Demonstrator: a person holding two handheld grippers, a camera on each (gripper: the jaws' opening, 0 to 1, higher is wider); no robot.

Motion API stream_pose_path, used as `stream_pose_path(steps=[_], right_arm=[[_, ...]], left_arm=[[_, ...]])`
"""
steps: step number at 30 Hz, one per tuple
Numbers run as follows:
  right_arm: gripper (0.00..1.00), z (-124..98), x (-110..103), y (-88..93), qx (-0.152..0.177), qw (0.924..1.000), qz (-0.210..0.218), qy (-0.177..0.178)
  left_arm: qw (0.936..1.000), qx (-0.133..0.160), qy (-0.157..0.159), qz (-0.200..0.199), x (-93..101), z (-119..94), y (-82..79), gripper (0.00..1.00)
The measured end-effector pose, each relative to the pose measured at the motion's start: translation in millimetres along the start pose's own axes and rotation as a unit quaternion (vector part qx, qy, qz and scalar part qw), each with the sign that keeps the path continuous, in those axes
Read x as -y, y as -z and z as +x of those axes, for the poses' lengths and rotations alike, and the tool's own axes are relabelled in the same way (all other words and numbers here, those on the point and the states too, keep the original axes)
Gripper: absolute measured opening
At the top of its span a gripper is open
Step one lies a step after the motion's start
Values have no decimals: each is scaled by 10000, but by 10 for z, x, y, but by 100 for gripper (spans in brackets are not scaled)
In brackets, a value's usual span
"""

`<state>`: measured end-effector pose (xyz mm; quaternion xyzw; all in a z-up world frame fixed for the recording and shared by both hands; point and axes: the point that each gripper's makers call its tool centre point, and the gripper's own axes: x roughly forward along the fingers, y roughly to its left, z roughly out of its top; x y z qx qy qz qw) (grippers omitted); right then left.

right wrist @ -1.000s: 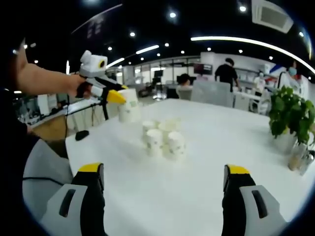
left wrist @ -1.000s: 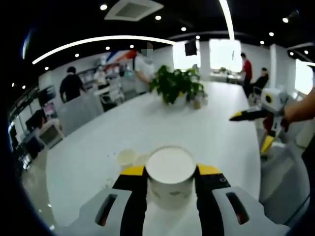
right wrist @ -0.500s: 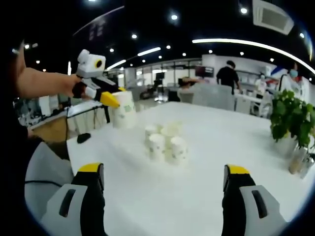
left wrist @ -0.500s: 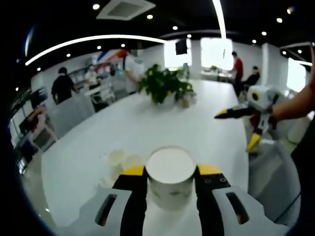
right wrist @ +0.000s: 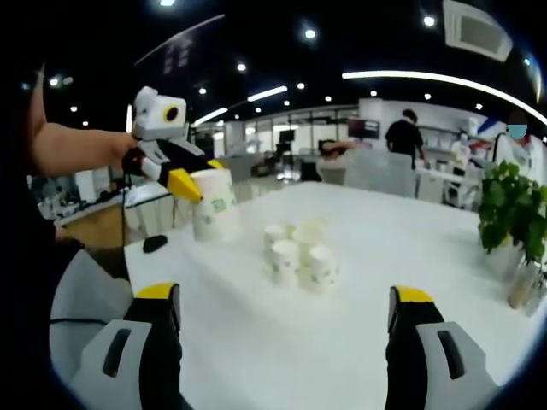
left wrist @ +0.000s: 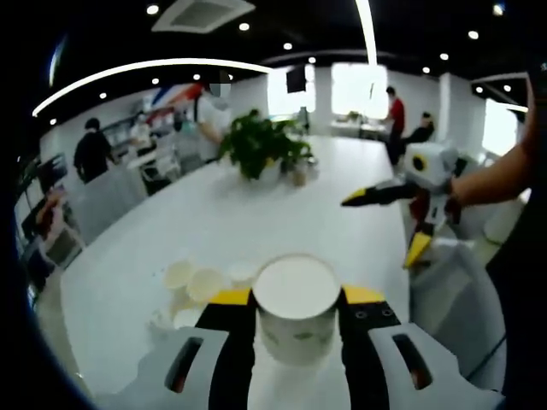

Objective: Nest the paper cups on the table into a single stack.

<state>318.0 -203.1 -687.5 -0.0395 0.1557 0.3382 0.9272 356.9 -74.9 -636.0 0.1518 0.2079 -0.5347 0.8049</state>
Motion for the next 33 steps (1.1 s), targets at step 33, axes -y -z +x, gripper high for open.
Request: stream_pose_path(steps=[33], right_arm=[[91,-102,-305,-533,487,9961,-434,-599]], left_arm=[[9972,622,373,203,472,-162,-413,36]])
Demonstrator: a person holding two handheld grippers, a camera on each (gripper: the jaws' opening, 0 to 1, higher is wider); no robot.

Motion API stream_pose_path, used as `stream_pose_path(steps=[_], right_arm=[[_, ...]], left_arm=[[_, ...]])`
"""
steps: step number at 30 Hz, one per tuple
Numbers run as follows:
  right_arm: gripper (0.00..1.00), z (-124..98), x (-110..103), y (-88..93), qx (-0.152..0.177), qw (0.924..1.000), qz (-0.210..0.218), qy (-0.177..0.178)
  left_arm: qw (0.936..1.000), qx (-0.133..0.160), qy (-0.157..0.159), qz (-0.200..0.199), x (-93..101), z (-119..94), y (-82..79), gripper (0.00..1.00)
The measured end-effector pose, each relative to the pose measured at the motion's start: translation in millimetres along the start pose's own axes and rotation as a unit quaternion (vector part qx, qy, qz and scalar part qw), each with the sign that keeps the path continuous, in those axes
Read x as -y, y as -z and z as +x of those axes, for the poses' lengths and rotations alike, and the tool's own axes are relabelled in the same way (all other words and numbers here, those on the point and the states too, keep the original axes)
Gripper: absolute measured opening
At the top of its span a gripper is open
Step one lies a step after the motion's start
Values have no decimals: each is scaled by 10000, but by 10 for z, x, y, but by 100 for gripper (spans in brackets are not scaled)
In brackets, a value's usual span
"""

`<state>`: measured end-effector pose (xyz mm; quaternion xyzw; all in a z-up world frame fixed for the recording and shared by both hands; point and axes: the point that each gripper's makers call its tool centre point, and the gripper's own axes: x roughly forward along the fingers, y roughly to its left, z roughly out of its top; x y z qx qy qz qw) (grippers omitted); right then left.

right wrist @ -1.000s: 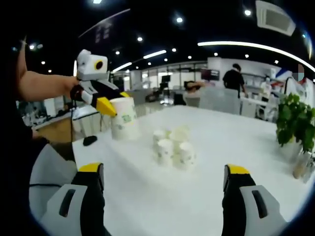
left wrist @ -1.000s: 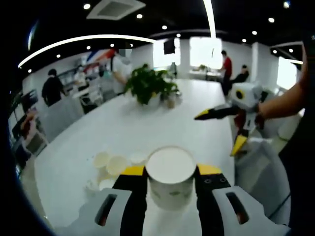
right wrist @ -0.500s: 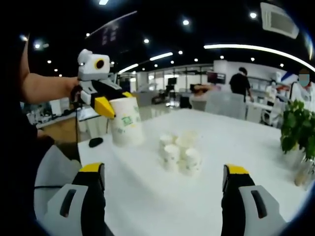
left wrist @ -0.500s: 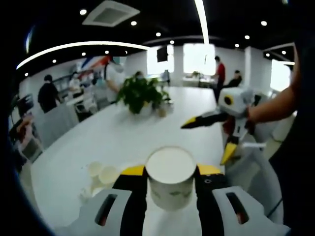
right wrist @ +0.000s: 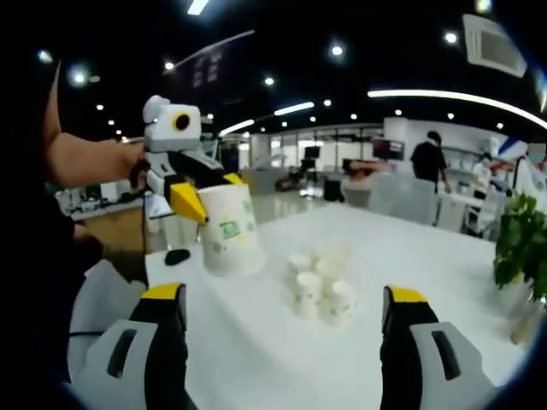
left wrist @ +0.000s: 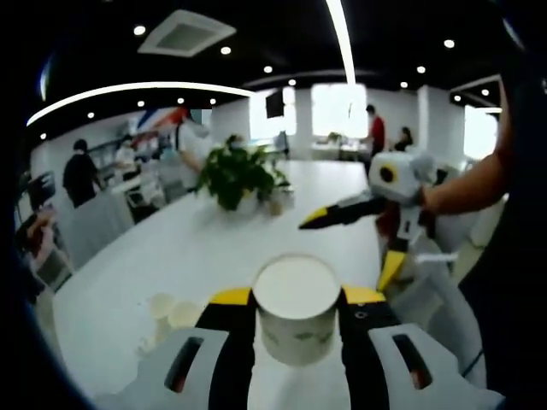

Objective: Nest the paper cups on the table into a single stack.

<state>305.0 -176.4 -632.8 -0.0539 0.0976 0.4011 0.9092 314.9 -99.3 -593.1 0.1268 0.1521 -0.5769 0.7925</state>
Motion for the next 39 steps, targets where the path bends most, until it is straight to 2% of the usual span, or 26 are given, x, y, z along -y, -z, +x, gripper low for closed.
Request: stream_pose_path(steps=[7,13,14,20,23,26,27,29,32,35,39], right_arm=[[79,1,-71,-166,181,9995,46,-241],[73,5,-231,-320,350,9975,142,-600],[68,6,-324,-332,347,9954,271,-855],[49,46,-533,-309,224,9897,337,-1371],[49,78,-553,-339,279,9883,418,-1441],[46,91,-595,-457,502,9832,699,-1612],[46,91,-597,-491,538,9815,837,-1634],[45,81,-610,-557,647,9796,844,-1706],[40,69,-638,-589,660,9765,926,-1832],[36,38,-636,-623,694,9746,943,-1909],[32,-6,-660,-669,690,9697,1012,-2115]], left_arm=[[9989,426,-72,-203,-12,-68,-222,36],[9973,649,-80,-321,17,-94,-311,36],[9969,702,-91,-351,18,-97,-326,36],[9952,868,-50,-454,43,-109,-384,36],[9936,996,-20,-531,54,-118,-425,36],[9911,1177,5,-617,61,-166,-448,36],[9886,1331,23,-701,64,-197,-481,36],[9850,1501,63,-847,72,-259,-509,36],[9848,1520,100,-838,94,-307,-482,36],[9861,1420,192,-836,118,-335,-408,36],[9869,1298,425,-853,189,-376,-314,36]])
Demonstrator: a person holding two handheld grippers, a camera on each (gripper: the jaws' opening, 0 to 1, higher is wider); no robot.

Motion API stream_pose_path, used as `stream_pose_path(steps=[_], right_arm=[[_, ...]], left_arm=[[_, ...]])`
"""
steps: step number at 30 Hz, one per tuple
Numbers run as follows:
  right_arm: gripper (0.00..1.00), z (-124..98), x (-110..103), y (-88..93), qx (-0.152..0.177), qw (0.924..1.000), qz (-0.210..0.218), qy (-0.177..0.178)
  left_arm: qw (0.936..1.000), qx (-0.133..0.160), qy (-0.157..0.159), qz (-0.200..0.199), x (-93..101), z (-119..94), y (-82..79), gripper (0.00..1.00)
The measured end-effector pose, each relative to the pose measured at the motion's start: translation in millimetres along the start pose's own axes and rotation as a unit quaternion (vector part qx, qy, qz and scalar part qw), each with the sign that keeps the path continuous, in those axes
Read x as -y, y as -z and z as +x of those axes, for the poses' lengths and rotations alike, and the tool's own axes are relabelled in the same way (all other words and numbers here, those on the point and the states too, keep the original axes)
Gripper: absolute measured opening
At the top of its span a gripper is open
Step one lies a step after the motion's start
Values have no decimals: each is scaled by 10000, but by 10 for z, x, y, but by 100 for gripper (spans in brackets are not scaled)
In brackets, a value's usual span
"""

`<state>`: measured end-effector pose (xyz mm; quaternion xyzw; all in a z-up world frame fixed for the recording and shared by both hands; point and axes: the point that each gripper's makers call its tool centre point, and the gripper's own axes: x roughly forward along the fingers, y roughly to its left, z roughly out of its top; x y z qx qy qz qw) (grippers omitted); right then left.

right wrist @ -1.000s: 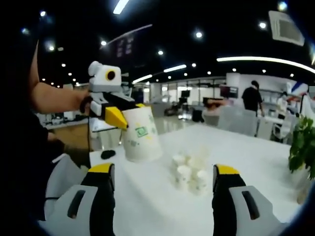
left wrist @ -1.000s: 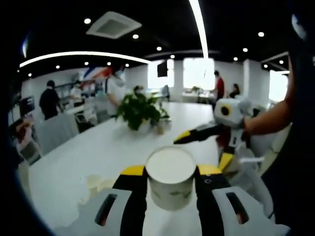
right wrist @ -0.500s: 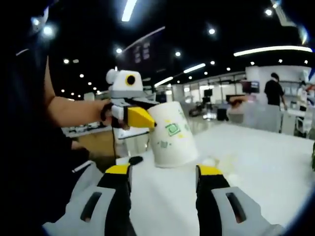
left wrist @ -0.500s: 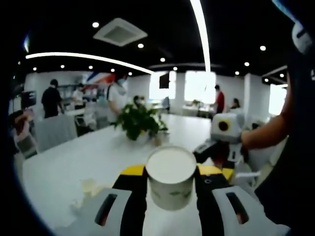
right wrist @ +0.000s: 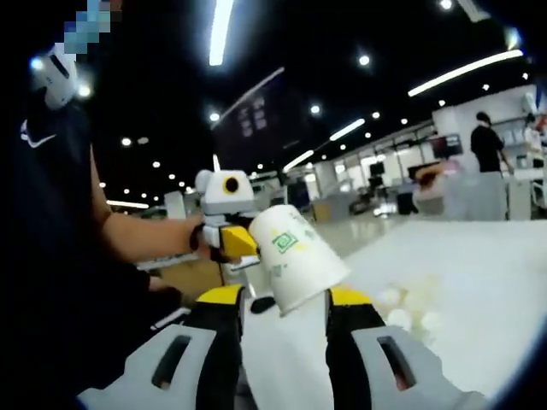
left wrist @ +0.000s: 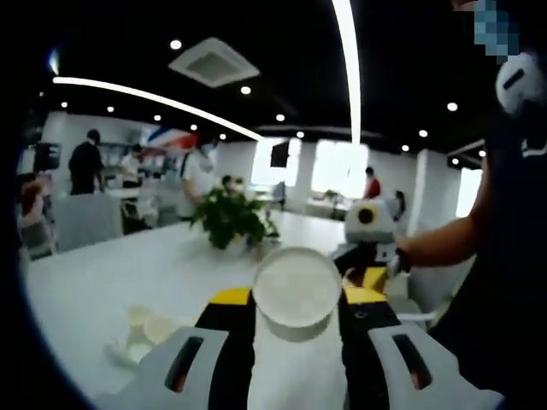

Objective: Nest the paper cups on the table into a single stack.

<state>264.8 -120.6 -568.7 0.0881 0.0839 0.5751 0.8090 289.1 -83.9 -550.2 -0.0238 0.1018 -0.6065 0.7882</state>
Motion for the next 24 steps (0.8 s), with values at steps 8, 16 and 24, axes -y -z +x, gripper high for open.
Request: stream_pose_path(steps=[8,16,24], right_arm=[[21,17,-142,-103,-25,9990,62,-438],[13,8,-177,-166,38,9983,163,-550],[3,-17,-292,-220,152,9956,407,-832]], left_arm=[[9987,-373,343,-9,71,-57,221,35],[9982,-410,434,-85,115,-79,288,35],[9972,-337,661,-102,221,-119,259,35]])
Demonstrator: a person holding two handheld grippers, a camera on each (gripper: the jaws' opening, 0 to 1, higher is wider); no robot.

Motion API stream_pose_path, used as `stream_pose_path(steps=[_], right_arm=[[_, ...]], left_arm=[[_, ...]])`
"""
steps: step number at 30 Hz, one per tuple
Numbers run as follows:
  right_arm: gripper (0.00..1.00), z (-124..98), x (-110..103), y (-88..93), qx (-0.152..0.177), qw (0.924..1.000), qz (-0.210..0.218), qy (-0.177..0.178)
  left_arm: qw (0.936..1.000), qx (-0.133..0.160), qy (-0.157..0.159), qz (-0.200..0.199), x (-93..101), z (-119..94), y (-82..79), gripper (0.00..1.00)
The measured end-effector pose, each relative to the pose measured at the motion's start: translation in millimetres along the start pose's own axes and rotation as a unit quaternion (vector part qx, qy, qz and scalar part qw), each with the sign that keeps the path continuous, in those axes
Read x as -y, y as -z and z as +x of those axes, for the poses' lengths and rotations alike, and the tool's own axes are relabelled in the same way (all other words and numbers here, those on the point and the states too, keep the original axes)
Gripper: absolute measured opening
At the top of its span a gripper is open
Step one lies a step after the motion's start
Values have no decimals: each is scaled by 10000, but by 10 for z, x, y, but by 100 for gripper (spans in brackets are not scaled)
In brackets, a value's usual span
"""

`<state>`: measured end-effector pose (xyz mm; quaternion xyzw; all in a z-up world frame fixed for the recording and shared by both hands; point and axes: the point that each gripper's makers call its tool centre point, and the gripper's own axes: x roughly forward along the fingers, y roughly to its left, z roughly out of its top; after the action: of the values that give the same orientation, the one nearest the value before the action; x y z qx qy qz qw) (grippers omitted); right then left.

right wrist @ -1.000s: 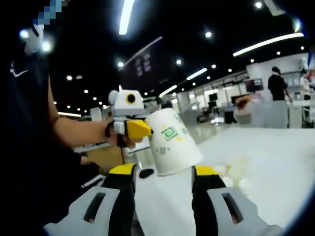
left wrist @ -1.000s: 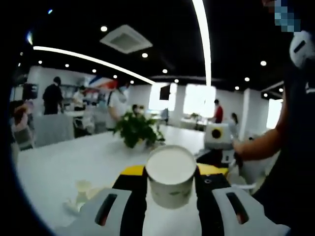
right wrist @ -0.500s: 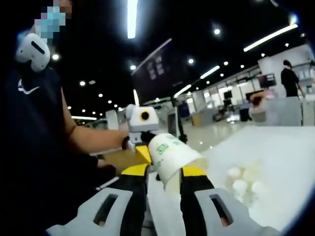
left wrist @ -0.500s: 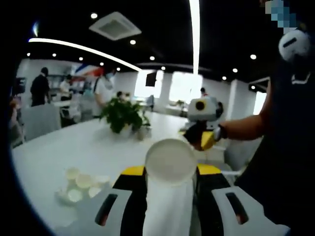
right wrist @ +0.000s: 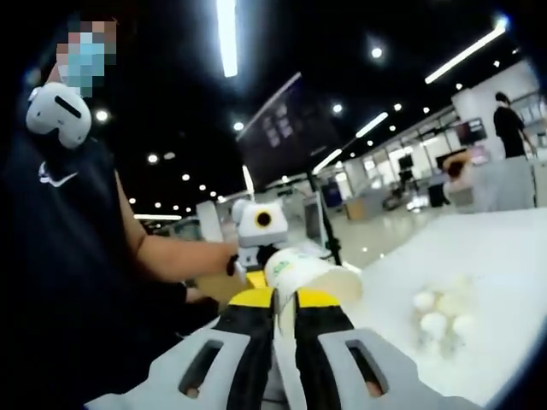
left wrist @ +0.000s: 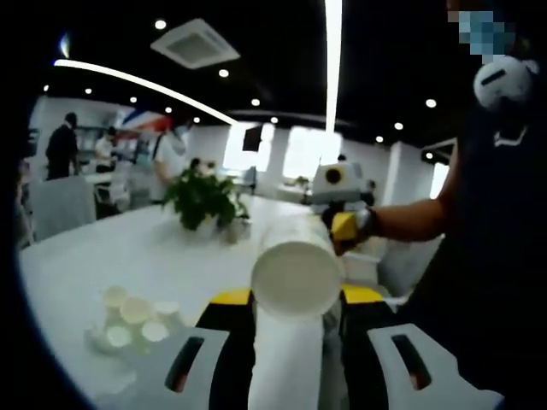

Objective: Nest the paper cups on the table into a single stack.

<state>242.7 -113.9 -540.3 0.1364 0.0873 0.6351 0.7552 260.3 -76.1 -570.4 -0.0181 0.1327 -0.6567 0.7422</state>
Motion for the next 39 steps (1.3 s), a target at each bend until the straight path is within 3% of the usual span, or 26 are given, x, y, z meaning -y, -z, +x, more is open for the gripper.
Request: stream_pose_path(steps=[12,17,22,26,32,35,37,39], right_arm=[[0,34,-99,-84,27,9999,42,-144],[0,34,-109,-133,-21,9999,-79,-62],[0,40,-62,-136,-340,9988,-334,120],[0,66,-32,-151,-666,9964,-484,194],[0,95,59,-234,-1074,9916,-606,394],[0,101,137,-265,-1388,9861,-733,553],[0,97,186,-270,-1568,9818,-845,658],[0,106,217,-269,-1798,9766,-947,698]], left_arm=[[9997,-96,-229,69,-50,-12,44,31],[9990,-100,-422,40,-94,-31,50,45],[9957,-128,-919,29,-229,-106,58,62],[9887,-35,-1496,114,-398,-247,31,73],[9821,172,-1868,184,-449,-389,-40,87],[9727,14,-2321,68,-583,-497,38,98],[9691,-3,-2468,43,-634,-547,58,98],[9596,-74,-2807,185,-744,-643,90,98]])
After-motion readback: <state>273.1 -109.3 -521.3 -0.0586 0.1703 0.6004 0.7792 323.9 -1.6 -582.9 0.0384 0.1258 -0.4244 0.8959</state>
